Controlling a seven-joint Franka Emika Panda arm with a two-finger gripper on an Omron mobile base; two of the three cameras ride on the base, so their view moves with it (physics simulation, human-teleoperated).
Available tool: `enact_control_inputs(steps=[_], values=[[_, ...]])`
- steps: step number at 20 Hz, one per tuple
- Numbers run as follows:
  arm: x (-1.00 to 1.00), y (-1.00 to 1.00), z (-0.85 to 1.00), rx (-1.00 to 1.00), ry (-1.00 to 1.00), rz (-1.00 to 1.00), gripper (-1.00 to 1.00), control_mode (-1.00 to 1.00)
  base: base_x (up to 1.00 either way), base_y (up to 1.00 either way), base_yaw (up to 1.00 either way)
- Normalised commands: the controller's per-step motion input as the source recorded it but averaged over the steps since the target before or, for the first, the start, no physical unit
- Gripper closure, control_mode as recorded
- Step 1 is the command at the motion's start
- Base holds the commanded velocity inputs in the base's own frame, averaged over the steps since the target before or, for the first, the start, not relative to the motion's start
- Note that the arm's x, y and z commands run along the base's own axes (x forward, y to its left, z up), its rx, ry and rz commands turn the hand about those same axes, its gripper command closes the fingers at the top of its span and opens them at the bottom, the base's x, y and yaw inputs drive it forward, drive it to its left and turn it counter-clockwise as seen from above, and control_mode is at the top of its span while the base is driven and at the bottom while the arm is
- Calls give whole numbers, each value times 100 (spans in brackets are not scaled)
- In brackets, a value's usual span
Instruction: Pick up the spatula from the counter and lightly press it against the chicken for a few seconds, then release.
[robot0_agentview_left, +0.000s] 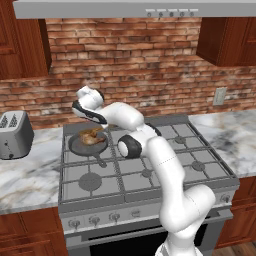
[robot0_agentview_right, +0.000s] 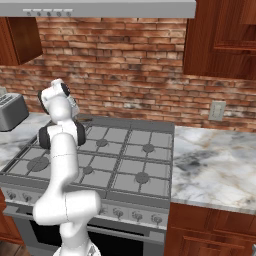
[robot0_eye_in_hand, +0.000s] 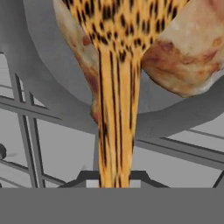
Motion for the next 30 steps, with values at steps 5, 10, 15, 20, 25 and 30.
enact_control_inputs(steps=[5,10,15,20,25,30], values=[[-13,-7,-7,0,0,0,100,-100,0,0,0],[-12,-2,-6,0,0,0,100,-100,0,0,0],[-10,-2,-5,0,0,0,100,-100,0,0,0],[-9,-2,-4,0,0,0,100,-100,0,0,0],[-9,-2,-5,0,0,0,100,-100,0,0,0],[-6,-6,0,0,0,0,100,-100,0,0,0]])
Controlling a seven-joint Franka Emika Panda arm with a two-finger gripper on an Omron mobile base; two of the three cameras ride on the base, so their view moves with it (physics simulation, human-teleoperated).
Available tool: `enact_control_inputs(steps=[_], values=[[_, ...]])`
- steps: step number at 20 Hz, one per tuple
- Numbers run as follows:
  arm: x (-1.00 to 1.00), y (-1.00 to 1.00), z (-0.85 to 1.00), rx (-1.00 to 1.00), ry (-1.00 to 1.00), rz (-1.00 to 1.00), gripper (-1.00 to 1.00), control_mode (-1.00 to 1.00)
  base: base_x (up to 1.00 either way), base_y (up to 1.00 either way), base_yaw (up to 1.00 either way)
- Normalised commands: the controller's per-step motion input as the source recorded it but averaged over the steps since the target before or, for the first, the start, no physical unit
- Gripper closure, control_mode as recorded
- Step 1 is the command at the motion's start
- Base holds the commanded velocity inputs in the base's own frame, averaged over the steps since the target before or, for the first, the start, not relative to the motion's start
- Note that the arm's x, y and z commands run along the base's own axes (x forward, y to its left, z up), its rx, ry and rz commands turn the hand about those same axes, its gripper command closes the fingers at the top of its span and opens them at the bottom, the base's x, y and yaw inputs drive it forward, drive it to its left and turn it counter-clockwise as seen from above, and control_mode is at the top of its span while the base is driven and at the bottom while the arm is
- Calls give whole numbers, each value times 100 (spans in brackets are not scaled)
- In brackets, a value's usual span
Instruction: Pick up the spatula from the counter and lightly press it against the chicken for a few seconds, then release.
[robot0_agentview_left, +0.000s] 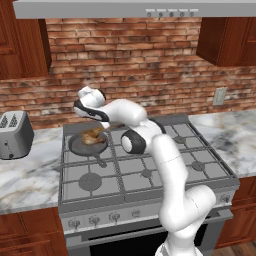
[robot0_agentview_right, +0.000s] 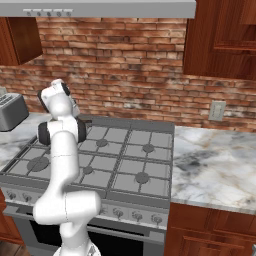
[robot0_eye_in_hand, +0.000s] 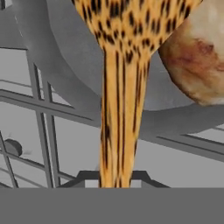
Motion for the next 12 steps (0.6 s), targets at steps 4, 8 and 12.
enact_control_inputs(steps=[4,8,12], values=[[-4,-13,15,0,-8,0,100,-100,0,0,0],[-2,-18,30,0,-11,0,100,-100,0,0,0],[-5,-27,39,1,-13,2,100,-100,0,0,0]])
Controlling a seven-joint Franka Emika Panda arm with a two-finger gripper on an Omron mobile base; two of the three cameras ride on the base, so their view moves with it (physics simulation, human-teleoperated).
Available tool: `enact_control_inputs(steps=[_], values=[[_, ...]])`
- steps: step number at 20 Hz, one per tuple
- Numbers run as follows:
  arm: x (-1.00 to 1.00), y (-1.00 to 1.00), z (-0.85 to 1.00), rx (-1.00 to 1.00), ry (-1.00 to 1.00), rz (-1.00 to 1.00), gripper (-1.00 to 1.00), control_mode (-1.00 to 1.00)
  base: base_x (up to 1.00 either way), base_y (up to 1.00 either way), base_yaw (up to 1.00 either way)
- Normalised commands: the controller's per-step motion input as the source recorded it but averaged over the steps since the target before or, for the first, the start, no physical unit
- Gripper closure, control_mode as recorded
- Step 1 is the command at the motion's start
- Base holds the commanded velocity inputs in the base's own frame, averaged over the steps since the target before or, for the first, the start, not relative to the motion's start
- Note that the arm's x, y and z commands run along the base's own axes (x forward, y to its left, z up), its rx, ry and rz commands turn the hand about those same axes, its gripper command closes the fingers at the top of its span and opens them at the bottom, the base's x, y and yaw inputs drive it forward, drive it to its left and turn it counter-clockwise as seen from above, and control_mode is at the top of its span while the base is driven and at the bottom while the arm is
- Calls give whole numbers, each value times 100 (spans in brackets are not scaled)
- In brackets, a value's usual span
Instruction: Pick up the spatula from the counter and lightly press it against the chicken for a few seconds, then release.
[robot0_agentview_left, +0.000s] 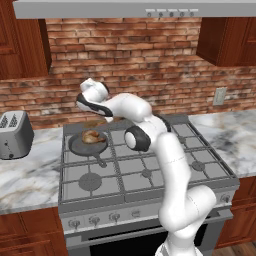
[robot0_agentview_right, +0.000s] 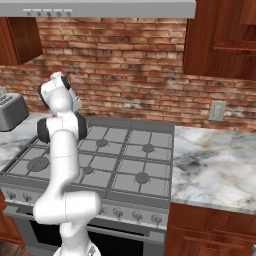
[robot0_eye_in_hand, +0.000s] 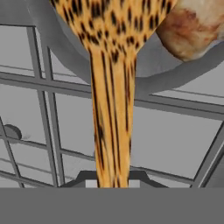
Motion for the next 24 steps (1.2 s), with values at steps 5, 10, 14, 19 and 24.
enact_control_inputs(steps=[5,10,14,19,24], values=[[-15,-33,12,4,-12,3,100,-100,0,0,0],[-30,-46,0,15,-14,4,100,-100,0,0,0],[-34,-48,7,21,-17,6,100,-100,0,0,0],[-36,-34,28,17,-21,5,100,-100,0,0,0],[-38,-21,43,18,-24,2,100,-100,0,0,0]])
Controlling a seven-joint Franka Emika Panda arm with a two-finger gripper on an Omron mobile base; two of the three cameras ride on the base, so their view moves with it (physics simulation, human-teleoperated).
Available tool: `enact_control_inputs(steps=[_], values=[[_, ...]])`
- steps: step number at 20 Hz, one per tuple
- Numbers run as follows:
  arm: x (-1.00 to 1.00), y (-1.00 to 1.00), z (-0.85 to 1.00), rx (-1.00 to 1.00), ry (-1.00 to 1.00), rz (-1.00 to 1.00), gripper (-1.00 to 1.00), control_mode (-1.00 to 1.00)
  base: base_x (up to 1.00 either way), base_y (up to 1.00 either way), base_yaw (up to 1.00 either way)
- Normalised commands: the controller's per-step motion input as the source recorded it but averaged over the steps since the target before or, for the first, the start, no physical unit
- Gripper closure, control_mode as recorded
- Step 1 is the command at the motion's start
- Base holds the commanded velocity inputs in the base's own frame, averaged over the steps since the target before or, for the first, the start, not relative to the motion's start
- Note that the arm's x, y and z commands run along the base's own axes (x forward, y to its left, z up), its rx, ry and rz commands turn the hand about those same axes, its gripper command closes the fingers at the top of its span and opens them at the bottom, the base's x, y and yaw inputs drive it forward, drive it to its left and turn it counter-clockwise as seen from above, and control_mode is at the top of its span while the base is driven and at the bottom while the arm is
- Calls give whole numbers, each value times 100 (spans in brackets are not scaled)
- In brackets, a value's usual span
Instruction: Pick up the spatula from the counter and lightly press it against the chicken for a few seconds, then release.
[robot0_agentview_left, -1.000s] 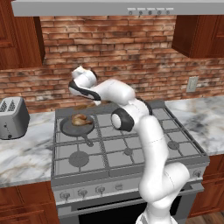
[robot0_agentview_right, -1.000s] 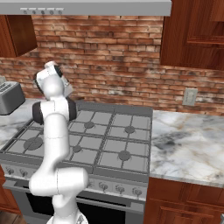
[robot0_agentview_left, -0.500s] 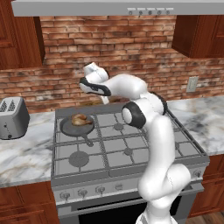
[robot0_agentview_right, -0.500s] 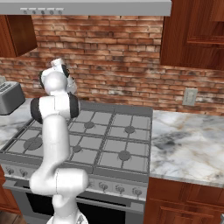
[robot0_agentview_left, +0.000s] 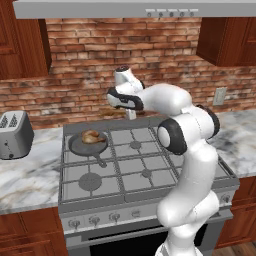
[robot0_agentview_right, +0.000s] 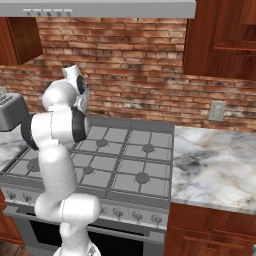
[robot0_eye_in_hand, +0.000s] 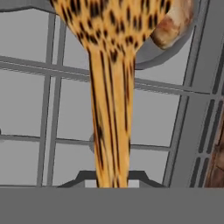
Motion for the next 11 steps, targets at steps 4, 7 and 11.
enact_control_inputs(steps=[4,7,11], values=[[-32,-1,64,18,-19,-1,100,-100,0,0,0],[-28,-7,74,25,-7,-5,100,-100,0,0,0],[-31,-7,80,31,2,-9,100,-100,0,0,0]])
